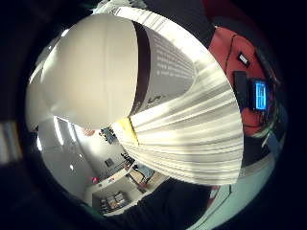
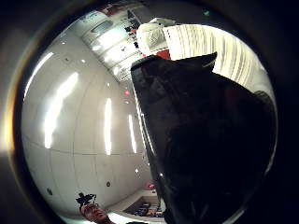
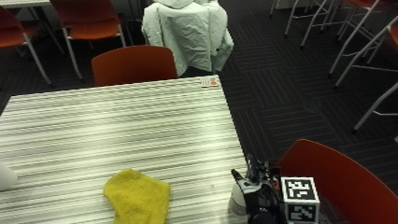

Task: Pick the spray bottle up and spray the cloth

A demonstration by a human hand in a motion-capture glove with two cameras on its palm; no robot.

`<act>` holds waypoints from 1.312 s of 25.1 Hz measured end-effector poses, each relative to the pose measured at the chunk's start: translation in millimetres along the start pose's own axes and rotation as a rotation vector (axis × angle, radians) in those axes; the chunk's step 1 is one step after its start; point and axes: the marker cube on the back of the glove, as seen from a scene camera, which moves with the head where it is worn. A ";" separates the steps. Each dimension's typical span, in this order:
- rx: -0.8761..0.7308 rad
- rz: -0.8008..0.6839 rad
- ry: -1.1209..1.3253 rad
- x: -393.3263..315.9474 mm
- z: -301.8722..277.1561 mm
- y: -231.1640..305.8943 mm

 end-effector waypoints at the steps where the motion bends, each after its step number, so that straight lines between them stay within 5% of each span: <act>1: 0.000 -0.002 0.001 0.4 0.9 -0.3; 27: 0.003 -0.036 -0.101 0.0 2.4 0.9; 33: -0.004 -0.047 -0.082 -45.3 -7.3 -1.9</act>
